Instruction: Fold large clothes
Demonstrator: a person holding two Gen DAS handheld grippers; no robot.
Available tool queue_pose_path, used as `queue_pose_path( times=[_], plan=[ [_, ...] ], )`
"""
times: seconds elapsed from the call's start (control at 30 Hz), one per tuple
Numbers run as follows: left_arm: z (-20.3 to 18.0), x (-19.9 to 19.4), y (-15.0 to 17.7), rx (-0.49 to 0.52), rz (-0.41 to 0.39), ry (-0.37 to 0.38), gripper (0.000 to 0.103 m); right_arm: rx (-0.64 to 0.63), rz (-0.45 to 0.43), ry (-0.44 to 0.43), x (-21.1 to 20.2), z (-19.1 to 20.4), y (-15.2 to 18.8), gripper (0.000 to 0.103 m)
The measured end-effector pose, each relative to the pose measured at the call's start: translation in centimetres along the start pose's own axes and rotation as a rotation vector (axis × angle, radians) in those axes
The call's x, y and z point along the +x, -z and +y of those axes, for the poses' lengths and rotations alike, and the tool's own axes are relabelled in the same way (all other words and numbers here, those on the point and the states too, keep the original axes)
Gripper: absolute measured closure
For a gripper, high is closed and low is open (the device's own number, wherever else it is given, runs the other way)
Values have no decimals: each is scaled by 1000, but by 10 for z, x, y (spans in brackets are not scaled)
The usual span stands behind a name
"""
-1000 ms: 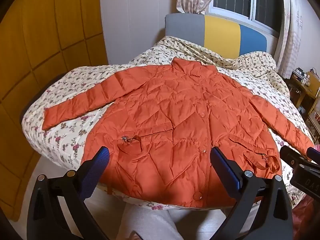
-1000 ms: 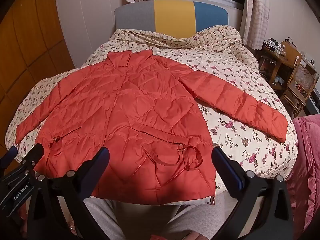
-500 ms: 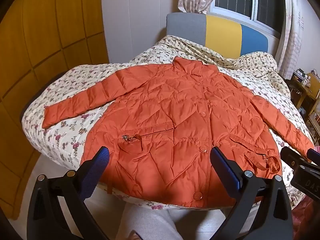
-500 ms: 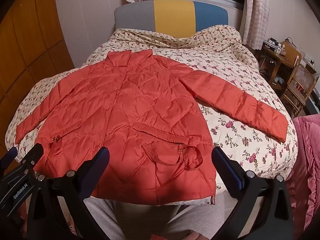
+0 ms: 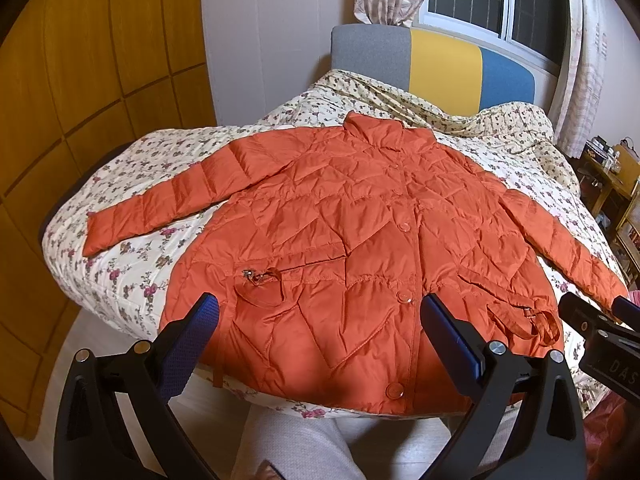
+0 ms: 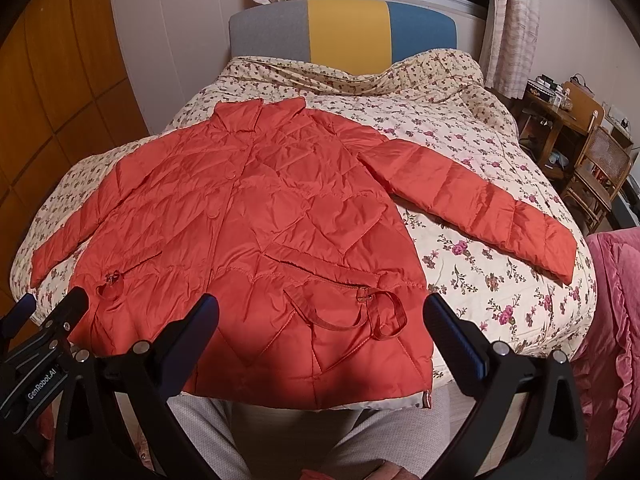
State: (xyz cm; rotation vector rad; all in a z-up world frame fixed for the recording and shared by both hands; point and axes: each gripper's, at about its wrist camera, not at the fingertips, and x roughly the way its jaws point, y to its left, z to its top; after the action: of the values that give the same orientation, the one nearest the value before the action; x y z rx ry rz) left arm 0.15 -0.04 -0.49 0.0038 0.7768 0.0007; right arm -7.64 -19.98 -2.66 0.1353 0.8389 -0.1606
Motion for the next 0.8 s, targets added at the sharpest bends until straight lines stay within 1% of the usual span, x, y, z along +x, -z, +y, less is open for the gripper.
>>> queue_pose_path(
  times=[0.8],
  plan=[
    [-2, -2, 4, -3, 5, 2, 3, -1, 6, 1, 0, -1, 2, 2]
  ],
)
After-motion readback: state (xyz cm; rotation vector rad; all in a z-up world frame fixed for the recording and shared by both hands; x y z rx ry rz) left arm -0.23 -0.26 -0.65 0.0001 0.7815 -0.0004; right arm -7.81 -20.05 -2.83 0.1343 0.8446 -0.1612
